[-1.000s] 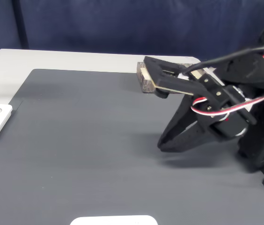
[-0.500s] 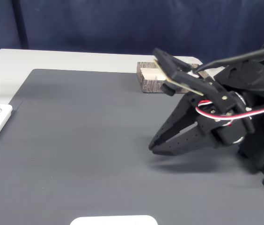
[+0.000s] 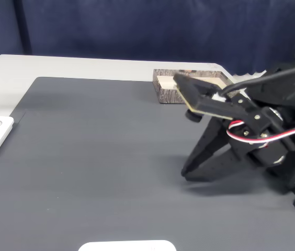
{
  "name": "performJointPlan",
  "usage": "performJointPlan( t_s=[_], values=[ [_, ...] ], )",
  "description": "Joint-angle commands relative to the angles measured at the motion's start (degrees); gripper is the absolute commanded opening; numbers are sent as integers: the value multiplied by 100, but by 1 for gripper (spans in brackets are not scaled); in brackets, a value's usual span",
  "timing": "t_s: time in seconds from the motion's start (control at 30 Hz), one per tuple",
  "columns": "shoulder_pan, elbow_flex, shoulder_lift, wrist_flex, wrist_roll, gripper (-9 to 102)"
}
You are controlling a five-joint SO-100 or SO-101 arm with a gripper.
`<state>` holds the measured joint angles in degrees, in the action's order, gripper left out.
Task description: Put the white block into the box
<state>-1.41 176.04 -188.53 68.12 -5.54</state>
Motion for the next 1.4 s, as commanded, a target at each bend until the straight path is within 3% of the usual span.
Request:
performJointPlan(
  t_s=[0.0,1.37],
  values=[
    [-70,114,-202,193,35,-2],
    [-158,114,-202,193,62,-1]
  ],
)
